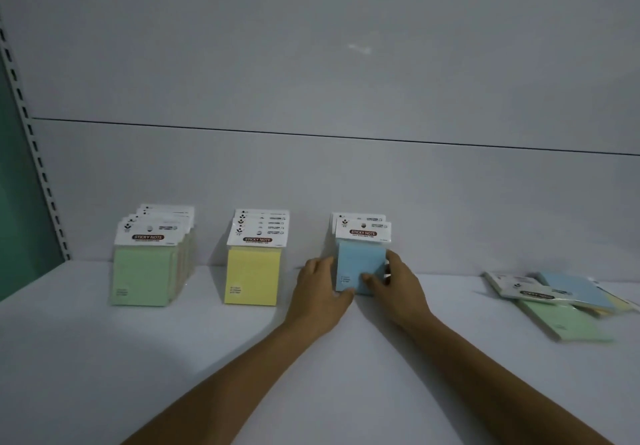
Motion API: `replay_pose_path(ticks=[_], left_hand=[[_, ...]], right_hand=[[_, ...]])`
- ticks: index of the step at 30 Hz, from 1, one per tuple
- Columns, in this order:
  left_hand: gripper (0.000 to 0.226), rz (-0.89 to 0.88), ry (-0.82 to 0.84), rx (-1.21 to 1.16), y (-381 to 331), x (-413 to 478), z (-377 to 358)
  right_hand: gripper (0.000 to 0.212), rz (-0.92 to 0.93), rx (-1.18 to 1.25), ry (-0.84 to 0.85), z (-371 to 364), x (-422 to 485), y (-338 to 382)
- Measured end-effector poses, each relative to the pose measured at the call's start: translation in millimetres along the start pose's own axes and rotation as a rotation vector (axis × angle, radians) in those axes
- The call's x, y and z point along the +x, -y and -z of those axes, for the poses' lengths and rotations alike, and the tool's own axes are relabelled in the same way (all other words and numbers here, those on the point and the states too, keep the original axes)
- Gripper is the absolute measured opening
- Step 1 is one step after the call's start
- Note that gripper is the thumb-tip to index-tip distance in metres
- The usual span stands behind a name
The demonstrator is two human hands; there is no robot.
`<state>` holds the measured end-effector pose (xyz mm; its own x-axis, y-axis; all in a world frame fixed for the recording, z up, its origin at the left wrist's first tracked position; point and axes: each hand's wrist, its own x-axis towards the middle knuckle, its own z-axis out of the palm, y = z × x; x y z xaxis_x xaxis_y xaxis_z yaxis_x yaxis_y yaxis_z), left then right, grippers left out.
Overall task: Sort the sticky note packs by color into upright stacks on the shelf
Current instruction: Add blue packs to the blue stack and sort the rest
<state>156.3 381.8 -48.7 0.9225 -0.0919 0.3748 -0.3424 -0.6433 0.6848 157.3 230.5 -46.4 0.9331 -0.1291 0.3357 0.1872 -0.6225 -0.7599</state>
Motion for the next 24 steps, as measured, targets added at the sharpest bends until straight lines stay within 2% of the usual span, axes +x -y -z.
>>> replay_pose_path(ticks=[2,5,11,24], left_hand=[[0.067,-0.021,0.068,-0.056,2,-1,-2],[0.067,-0.076,0.136,-0.068,1,-2,-2],[0.061,-0.102,0.049,-0.098,2,-1,1],[0.060,-0.104,0.066,-0.080,1,-5,1]], right_hand=[[0.046,-0.010,-0.014,-0.008,-2,4,-5],[0.044,0.004,-0.029,0.012,-1,8,-11],[0.044,0.061,-0.028,0.010,-3,8,-15],[0.044,0.080,-0.020,0.000,-2,8,-15]])
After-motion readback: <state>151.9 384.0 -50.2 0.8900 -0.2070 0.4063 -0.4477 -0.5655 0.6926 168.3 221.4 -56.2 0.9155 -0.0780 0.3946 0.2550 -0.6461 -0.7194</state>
